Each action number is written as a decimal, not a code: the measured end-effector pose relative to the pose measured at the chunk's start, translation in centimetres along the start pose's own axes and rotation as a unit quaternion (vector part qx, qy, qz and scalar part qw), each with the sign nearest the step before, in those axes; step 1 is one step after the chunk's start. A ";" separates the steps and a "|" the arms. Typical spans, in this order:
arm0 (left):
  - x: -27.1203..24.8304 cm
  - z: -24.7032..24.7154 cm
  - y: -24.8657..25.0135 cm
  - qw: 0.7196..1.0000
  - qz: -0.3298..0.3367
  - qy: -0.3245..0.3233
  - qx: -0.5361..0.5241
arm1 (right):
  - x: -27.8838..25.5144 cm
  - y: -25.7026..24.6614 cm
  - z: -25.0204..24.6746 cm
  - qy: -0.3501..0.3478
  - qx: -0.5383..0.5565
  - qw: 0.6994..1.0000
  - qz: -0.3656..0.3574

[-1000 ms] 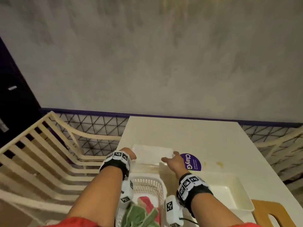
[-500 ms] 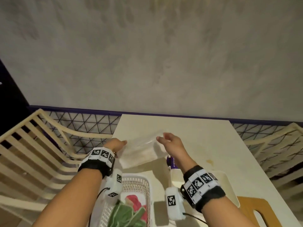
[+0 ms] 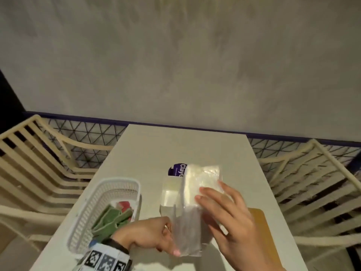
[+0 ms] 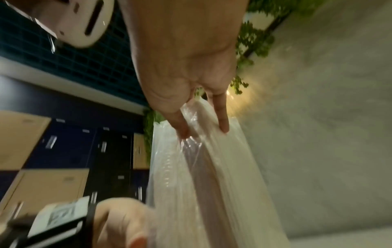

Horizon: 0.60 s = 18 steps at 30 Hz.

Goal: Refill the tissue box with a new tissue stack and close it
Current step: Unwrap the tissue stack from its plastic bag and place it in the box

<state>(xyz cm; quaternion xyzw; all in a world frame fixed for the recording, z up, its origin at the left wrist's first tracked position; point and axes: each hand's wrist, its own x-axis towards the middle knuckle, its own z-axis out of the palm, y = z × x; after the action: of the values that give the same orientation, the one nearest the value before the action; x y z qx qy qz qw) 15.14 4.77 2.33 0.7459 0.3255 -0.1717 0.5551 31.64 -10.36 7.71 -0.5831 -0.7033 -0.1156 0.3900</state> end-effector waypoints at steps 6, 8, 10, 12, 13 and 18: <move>6.6 8.3 -4.2 0.992 -0.086 0.086 0.022 | -8.9 4.1 4.0 -0.148 0.011 0.985 0.091; 6.8 9.1 -4.1 0.988 -0.084 0.121 0.053 | -9.5 4.5 3.9 -0.160 0.036 0.982 0.096; 6.1 8.9 -3.4 0.971 -0.089 0.197 0.097 | -9.3 4.5 3.7 -0.164 0.052 0.980 0.104; 5.0 8.1 -1.6 0.945 -0.047 0.317 0.064 | -9.2 4.6 3.5 -0.191 0.082 0.972 0.110; 4.2 7.7 -0.3 0.925 0.002 0.378 0.037 | -9.0 4.8 3.3 -0.207 0.103 0.967 0.111; 2.2 7.2 4.4 0.823 0.159 0.544 -0.044 | -6.1 5.0 2.1 -0.100 0.194 0.954 0.207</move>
<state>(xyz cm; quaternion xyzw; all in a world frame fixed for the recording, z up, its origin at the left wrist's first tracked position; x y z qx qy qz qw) 20.46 -2.07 1.74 0.7347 0.4586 0.3667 0.3396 35.37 -12.09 0.65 -0.6378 -0.6112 0.1649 0.4386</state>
